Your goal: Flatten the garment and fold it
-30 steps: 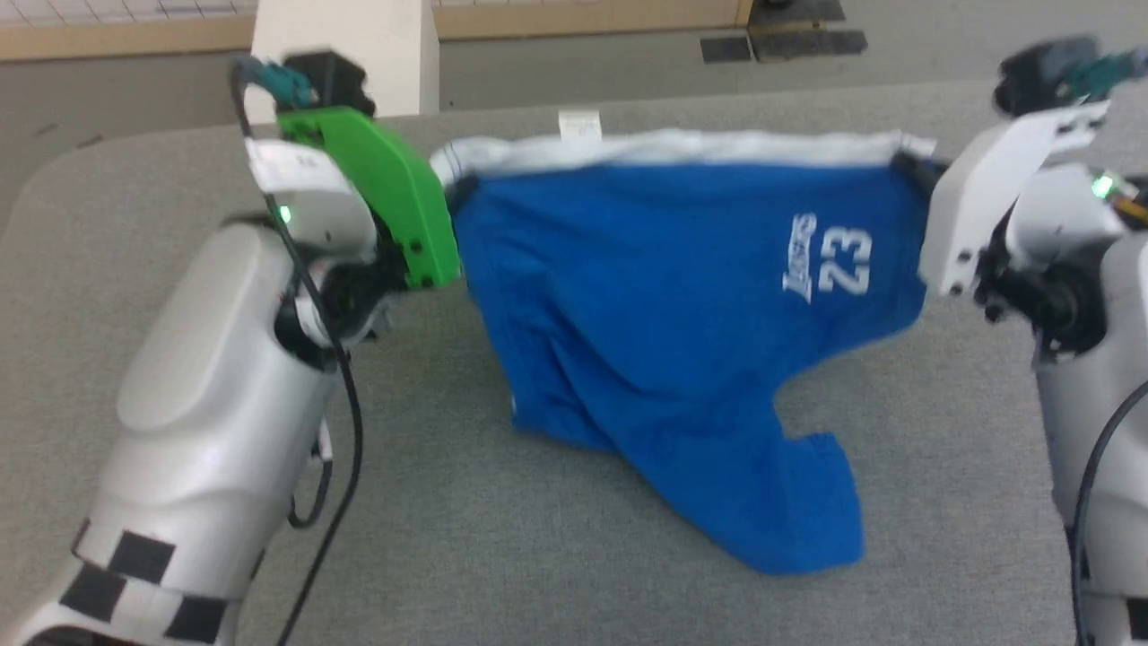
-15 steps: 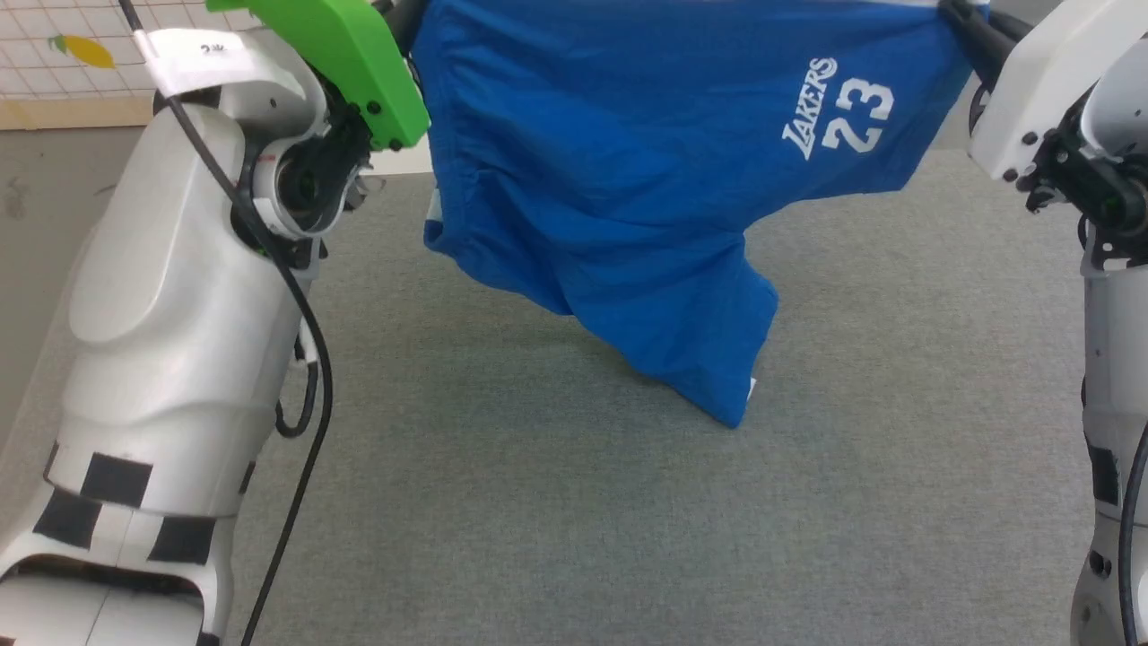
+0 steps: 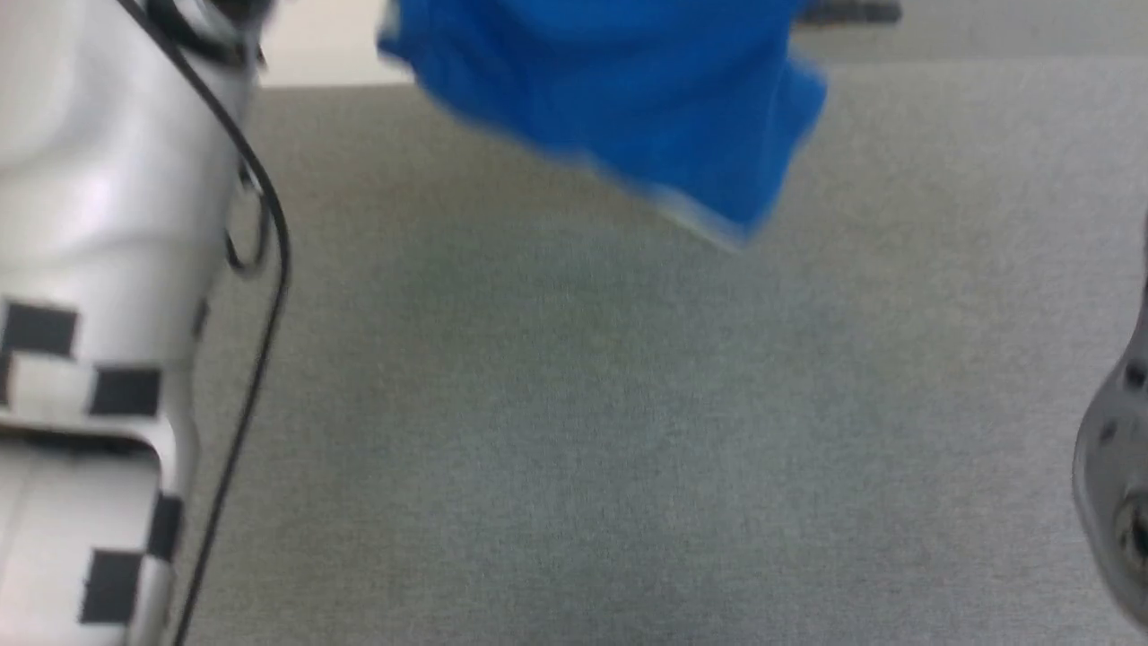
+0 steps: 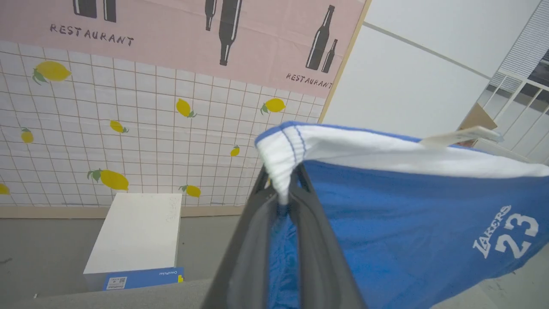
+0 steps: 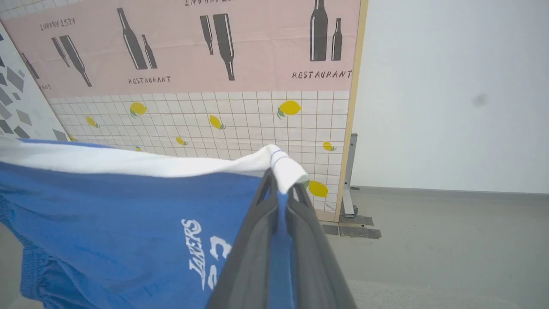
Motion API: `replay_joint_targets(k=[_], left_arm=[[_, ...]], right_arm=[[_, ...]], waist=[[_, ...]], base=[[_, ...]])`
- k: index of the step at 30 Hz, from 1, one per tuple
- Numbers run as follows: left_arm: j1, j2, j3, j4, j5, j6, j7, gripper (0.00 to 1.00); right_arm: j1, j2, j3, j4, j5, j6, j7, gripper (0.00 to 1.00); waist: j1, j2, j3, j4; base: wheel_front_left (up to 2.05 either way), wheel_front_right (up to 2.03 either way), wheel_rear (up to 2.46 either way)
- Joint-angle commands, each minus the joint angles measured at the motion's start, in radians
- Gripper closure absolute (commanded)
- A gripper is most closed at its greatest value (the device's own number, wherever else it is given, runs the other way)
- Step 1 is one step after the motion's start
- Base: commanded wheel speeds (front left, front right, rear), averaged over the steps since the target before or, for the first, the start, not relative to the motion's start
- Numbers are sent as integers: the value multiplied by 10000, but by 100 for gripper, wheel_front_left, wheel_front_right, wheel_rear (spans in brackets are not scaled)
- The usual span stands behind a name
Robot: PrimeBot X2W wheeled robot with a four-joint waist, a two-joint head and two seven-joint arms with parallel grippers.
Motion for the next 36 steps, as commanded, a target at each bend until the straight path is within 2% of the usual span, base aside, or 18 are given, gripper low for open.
replay_joint_targets(k=[1, 6, 9, 18, 27, 36], left_arm=[[-547, 24, 128, 140, 112, -30, -185, 100], [-2047, -28, 277, 727, 309, -191, -845, 100], [-2621, -18, 263, 1079, 434, -385, -1220, 100], [-2648, -48, 298, 2160, 326, -1047, -2121, 100], [-1150, -326, 157, 2959, -70, -1764, -2660, 100], [1945, -666, -271, 2678, -733, -2180, -3083, 100]], right_arm=[[-592, -5, -127, 131, -271, -19, -224, 100], [-2295, 223, -511, 753, -863, -19, -1153, 100], [-2876, 310, -370, 1170, -1002, -19, -1640, 100], [-2930, 347, 80, 2062, -630, -19, -2563, 100], [-1159, 133, 1184, 2172, 935, -19, -3073, 100], [2685, -471, 2730, 795, 3270, -19, -3228, 100]], waist=[[0, 0, 1247, -97], [0, 0, 2161, -141], [0, 0, 2587, -155], [0, 0, 3193, 6], [0, 0, 2392, 277], [0, 0, 396, 367]], base=[[0, 0, 0], [0, 0, 0], [0, 0, 0], [0, 0, 0], [0, 0, 0], [0, 0, 0]])
